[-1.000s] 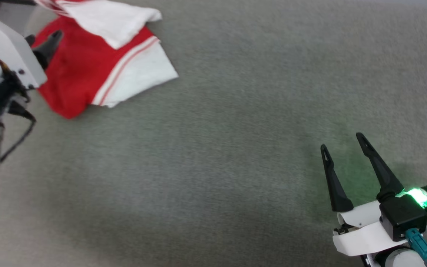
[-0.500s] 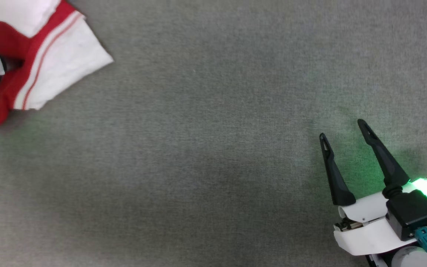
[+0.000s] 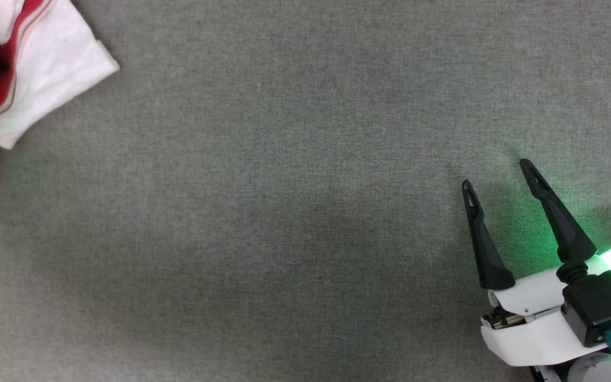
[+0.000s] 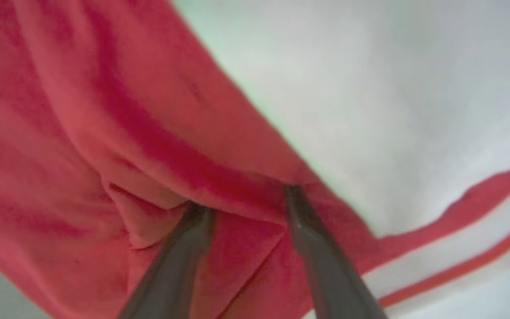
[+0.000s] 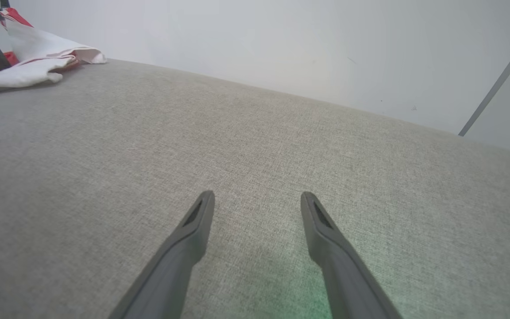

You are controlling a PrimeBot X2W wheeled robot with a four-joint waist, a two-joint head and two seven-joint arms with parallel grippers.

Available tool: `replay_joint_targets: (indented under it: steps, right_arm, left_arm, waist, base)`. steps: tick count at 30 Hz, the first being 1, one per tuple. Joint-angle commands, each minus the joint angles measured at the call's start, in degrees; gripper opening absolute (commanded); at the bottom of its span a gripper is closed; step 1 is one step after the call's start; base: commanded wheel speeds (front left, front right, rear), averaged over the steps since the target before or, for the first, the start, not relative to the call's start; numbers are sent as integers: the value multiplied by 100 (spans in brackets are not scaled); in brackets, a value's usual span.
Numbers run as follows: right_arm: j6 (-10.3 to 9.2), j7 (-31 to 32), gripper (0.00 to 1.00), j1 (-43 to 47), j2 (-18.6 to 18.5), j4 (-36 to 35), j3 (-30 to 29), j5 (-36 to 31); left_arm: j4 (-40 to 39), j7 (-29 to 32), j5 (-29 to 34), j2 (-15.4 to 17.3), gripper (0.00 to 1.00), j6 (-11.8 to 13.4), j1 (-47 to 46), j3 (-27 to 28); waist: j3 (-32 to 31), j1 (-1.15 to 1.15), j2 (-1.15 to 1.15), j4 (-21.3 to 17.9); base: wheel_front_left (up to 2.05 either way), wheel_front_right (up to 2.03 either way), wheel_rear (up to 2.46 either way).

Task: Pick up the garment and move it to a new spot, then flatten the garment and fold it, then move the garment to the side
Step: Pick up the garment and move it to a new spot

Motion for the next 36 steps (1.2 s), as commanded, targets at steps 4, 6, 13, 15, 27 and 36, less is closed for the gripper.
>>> replay_joint_targets:
  steps: [4,6,13,15,27,36]
  right_arm:
    - [2,-40,100,-87,16,38,-44,-16]
    - [2,-93,100,-97,24,114,-39,25]
    - [2,-296,100,-85,91,558,56,168]
    - [2,-370,100,-57,119,702,68,218]
    - [1,-727,100,109,202,1541,-163,404]
    - [2,-878,100,176,208,1929,-578,486]
  left_arm:
    - [376,-297,-49,-614,0,16,619,-105]
    - [347,-399,-33,-580,0,-38,469,-109]
    - [69,-743,129,-331,0,-106,-221,-187]
    - [0,-873,190,-257,0,-106,-332,-221]
    - [-583,-1614,456,-470,0,-172,-792,-476]
    - [-851,-1831,414,-672,0,-326,-518,-589]
  waist:
    - [-125,0,0,71]
    - [-246,0,0,111]
    - [-909,0,0,249]
    - [-1140,0,0,286]
    - [-2427,0,0,472]
    - [-2940,0,0,320]
  base:
    - [0,0,0]
    - [0,0,0]
    - [0,0,0]
    - [0,0,0]
    - [0,0,0]
    - [0,0,0]
